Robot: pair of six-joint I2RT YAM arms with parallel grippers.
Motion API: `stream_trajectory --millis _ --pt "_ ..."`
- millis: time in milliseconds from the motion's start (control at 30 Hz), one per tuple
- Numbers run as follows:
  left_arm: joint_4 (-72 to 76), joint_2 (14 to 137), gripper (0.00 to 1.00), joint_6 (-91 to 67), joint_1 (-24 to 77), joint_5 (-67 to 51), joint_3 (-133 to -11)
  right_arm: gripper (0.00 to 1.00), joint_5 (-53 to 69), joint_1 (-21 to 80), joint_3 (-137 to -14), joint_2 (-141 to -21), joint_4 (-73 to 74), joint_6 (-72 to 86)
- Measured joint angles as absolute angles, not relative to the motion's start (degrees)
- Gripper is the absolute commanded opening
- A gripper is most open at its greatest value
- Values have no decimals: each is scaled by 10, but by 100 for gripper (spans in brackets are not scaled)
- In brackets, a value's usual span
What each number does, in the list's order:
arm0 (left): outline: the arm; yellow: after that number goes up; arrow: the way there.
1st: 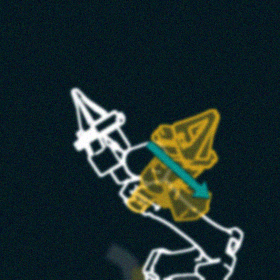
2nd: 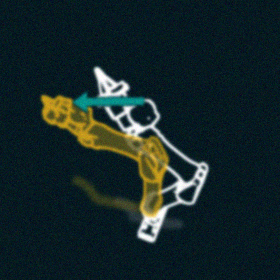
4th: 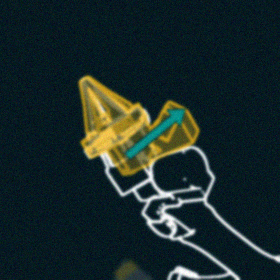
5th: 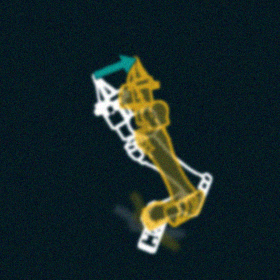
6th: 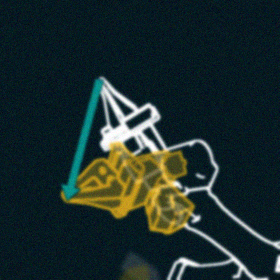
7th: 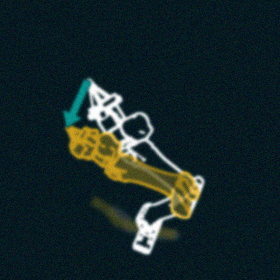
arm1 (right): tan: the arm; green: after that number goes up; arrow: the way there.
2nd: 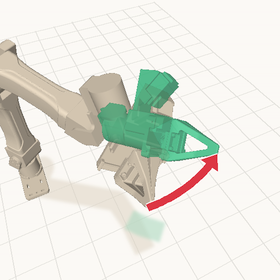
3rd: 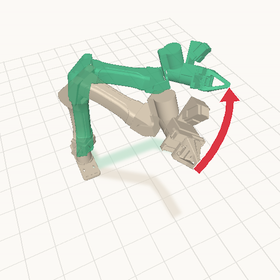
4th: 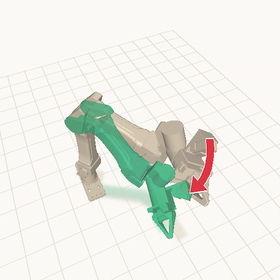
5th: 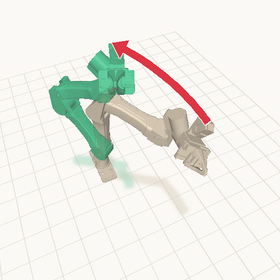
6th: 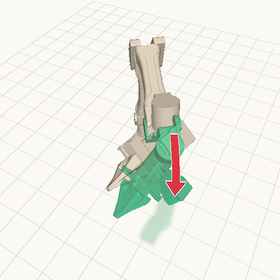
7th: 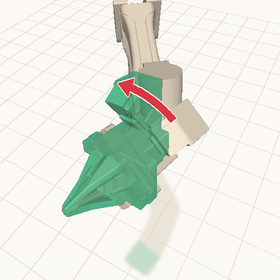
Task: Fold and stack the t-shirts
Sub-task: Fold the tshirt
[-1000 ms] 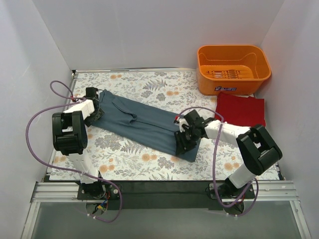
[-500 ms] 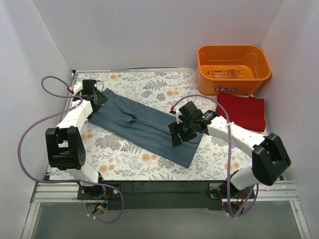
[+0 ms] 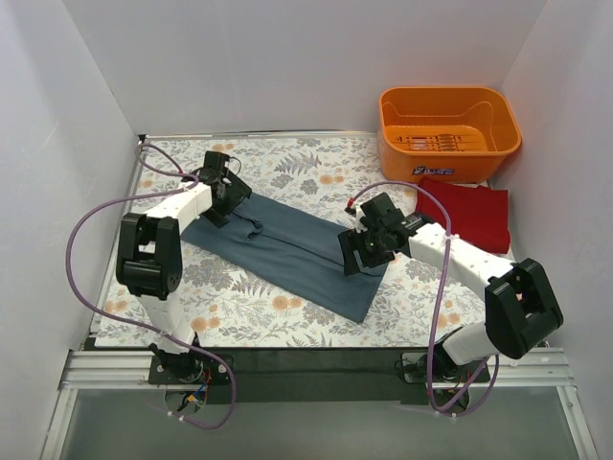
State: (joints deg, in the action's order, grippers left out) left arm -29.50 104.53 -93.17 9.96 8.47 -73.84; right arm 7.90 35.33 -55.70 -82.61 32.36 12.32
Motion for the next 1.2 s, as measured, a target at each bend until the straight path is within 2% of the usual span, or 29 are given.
stream_trajectory --millis 167,367,833,1200 --pt "-295 1094 75 -943 108 79 -771 69 81 342 -541 -814 319 118" --pt "-293 1120 72 -954 123 71 -797 69 84 331 -530 -804 313 118" --pt "-278 1175 72 -955 153 63 -860 68 92 326 -514 -802 311 117" --pt "-266 1192 75 -932 161 67 -873 67 105 326 -508 -802 309 116"
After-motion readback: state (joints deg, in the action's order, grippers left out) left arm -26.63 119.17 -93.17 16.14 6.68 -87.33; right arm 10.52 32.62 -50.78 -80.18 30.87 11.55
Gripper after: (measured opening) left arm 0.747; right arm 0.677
